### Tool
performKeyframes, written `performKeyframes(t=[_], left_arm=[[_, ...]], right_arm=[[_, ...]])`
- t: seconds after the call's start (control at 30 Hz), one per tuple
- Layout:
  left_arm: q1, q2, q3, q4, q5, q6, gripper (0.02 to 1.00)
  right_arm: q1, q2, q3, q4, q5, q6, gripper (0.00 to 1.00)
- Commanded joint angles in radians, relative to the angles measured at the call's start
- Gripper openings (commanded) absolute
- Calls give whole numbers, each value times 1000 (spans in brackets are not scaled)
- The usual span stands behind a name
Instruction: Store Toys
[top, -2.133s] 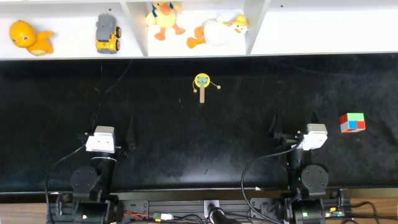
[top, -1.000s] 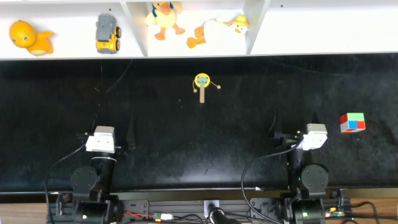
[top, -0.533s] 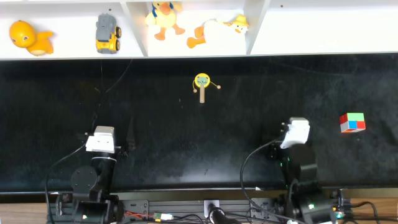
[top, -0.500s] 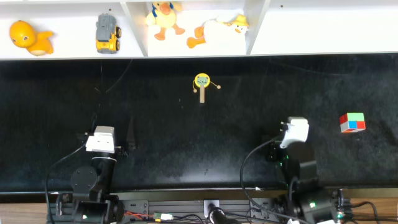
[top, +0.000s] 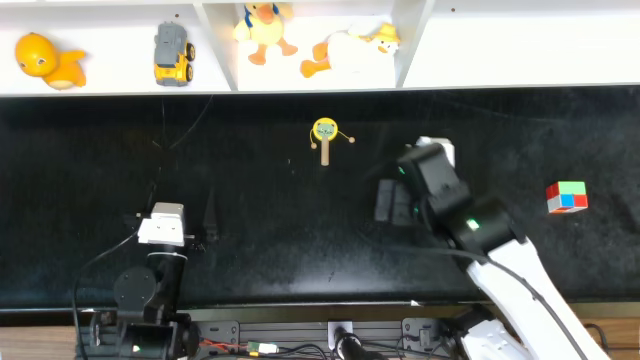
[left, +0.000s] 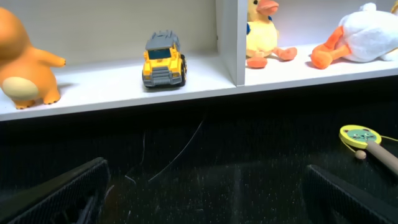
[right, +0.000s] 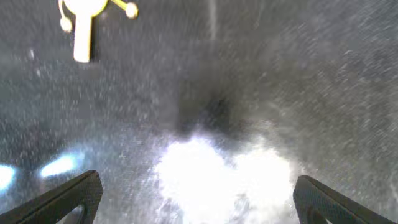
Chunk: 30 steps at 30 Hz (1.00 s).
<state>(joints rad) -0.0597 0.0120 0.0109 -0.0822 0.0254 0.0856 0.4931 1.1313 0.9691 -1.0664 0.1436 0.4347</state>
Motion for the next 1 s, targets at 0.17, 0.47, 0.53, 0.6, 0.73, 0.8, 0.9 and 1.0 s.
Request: performKeyframes(t=[0.17,0.47,0.53,0.6,0.73,0.8,0.9,1.0], left_arm=[[-7,-9,-3,-2,-5,16,998],[-7,-9,-3,-2,-5,16,998],[-7,-9,-3,-2,-5,16,998],[-7,-9,-3,-2,-5,16,998],[-7,-9,-3,-2,-5,16,998],[-7,-9,-3,-2,-5,16,998],[-7,-9,-3,-2,-5,16,998],[-7,-9,-3,-2,-5,16,998]], right_arm=[[164,280,74,181,-19,84,974],[290,547,88,440,154,123,998],[321,622,128,455,241,123,998],[338,695,195,453,288,122,996],[336,766,275,449,322,119,996],[330,793,303,450,338,120,998],[322,818,325,452,348,121,998],[312,828,330,449,348,163,998]])
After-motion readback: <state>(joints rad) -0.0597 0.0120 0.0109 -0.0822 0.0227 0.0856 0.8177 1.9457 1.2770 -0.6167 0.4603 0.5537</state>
